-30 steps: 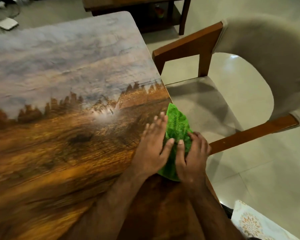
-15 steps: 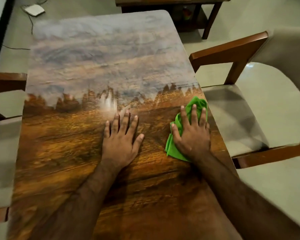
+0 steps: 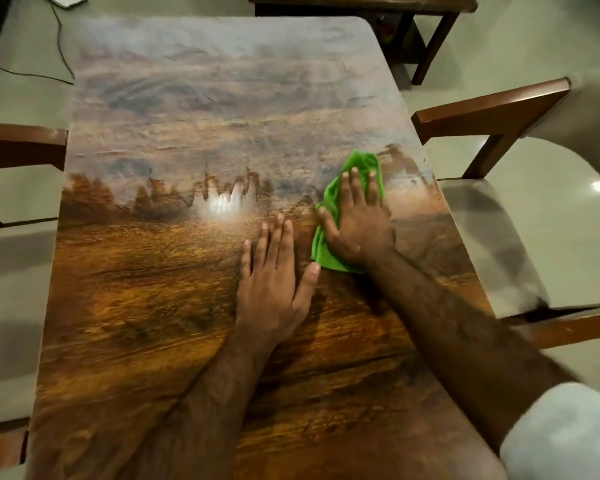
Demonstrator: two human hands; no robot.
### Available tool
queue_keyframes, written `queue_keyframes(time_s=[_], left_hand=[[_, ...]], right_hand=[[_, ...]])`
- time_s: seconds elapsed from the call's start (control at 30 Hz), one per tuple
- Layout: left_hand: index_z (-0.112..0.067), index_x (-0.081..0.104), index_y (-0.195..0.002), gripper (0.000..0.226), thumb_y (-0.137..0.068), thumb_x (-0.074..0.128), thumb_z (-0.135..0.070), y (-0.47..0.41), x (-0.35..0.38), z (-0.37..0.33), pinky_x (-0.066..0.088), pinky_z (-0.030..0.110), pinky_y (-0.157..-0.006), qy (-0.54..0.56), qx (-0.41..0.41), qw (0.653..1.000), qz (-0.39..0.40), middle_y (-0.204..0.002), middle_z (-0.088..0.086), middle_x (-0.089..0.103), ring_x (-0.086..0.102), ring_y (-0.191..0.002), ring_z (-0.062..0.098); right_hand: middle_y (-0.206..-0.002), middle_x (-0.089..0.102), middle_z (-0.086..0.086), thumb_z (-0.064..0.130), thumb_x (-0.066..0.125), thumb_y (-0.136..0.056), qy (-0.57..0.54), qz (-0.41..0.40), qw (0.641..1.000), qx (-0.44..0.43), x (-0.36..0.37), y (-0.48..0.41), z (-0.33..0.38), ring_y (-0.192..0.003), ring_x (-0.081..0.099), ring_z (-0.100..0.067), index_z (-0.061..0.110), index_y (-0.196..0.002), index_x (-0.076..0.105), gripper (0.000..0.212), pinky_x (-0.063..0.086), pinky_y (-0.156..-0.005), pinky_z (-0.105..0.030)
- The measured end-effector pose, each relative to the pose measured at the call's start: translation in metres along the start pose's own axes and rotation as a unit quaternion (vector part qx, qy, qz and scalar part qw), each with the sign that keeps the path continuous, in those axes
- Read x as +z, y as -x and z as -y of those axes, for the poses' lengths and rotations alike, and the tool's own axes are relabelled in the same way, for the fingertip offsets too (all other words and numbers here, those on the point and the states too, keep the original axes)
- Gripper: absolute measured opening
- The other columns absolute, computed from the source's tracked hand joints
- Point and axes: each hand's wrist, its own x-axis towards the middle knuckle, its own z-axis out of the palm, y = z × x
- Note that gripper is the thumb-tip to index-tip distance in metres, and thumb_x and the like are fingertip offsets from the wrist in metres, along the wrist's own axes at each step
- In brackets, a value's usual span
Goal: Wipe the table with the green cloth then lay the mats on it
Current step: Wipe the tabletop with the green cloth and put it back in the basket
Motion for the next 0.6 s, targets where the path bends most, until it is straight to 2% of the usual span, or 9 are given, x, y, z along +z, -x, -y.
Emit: queue_keyframes(time_s=[0.1, 0.13, 0.17, 0.23, 0.27, 0.33, 0.5, 0.6], left_hand=[[-0.027, -0.001, -0.177, 0.076, -0.114, 0.028, -0.057, 0.002, -0.016, 0.008, 0.002, 0.05, -0.139, 0.185, -0.02, 0.982, -0.027, -0.185, -0.011, -0.004, -0.008, -0.169, 0.006], [-0.028, -0.001, -0.177, 0.075, -0.114, 0.029, -0.057, 0.003, -0.022, 0.013, 0.004, 0.049, -0.139, 0.215, -0.031, 0.976, -0.023, -0.185, -0.012, -0.005, -0.008, -0.169, 0.005], [-0.027, -0.001, -0.177, 0.076, -0.113, 0.027, -0.058, 0.006, -0.029, 0.022, 0.004, 0.048, -0.139, 0.199, -0.041, 0.979, -0.014, -0.185, -0.01, -0.005, -0.009, -0.169, 0.006], [-0.02, 0.001, -0.177, 0.081, -0.111, 0.018, -0.063, 0.018, -0.041, 0.048, 0.004, 0.051, -0.139, 0.039, -0.054, 0.998, -0.002, -0.185, -0.001, -0.006, -0.009, -0.17, 0.015], [-0.016, 0.006, -0.177, 0.084, -0.11, 0.014, -0.065, 0.028, -0.047, 0.063, 0.005, 0.053, -0.138, -0.044, -0.061, 0.997, 0.003, -0.185, 0.004, -0.003, -0.007, -0.171, 0.022], [-0.013, 0.013, -0.176, 0.086, -0.108, 0.012, -0.066, 0.05, -0.058, 0.089, 0.008, 0.057, -0.137, -0.141, -0.084, 0.986, 0.017, -0.185, 0.009, 0.003, -0.001, -0.171, 0.03], [-0.027, 0.005, -0.177, 0.08, -0.11, 0.009, -0.07, 0.083, -0.062, 0.131, 0.004, 0.057, -0.137, -0.185, -0.067, 0.98, 0.024, -0.185, 0.002, -0.009, -0.009, -0.171, 0.028], [-0.023, 0.004, -0.177, 0.08, -0.112, 0.012, -0.069, 0.082, -0.062, 0.132, 0.005, 0.058, -0.137, -0.182, -0.065, 0.981, 0.023, -0.185, 0.002, -0.011, -0.013, -0.17, 0.026]], right_hand=[[-0.185, -0.007, -0.008, 0.072, 0.016, -0.107, 0.006, 0.02, 0.997, -0.072, 0.013, 0.062, 0.039, -0.17, -0.016, -0.036, 0.014, -0.177, -0.001, 0.093, 0.009, -0.138, -0.058], [-0.185, -0.01, -0.007, 0.072, 0.015, -0.107, 0.003, 0.024, 0.996, -0.091, 0.018, 0.078, 0.047, -0.17, -0.017, -0.035, 0.015, -0.177, -0.001, 0.092, 0.008, -0.138, -0.057], [-0.185, -0.011, -0.005, 0.072, 0.015, -0.107, 0.002, 0.03, 0.994, -0.103, 0.021, 0.09, 0.053, -0.17, -0.018, -0.033, 0.016, -0.177, -0.002, 0.091, 0.008, -0.137, -0.057], [-0.185, -0.012, -0.002, 0.075, 0.018, -0.107, -0.001, 0.037, 0.994, -0.107, 0.022, 0.095, 0.058, -0.17, -0.019, -0.029, 0.019, -0.177, -0.001, 0.093, 0.009, -0.136, -0.055], [-0.186, -0.009, -0.001, 0.076, 0.022, -0.106, 0.0, 0.032, 0.994, -0.104, 0.022, 0.088, 0.058, -0.17, -0.017, -0.029, 0.019, -0.178, 0.001, 0.094, 0.012, -0.135, -0.055], [-0.186, -0.002, -0.002, 0.076, 0.027, -0.105, 0.012, 0.012, 0.995, -0.094, 0.02, 0.059, 0.058, -0.171, -0.011, -0.03, 0.018, -0.178, 0.006, 0.095, 0.017, -0.134, -0.058], [-0.186, 0.005, -0.009, 0.072, 0.027, -0.105, 0.003, 0.006, 0.999, -0.031, 0.003, -0.051, 0.078, -0.171, -0.003, -0.038, 0.011, -0.177, 0.011, 0.095, 0.019, -0.135, -0.06], [-0.185, 0.01, -0.014, 0.071, 0.025, -0.103, 0.003, -0.007, 1.0, -0.002, 0.004, -0.068, 0.108, -0.17, 0.001, -0.042, 0.008, -0.175, 0.016, 0.096, 0.018, -0.135, -0.062]])
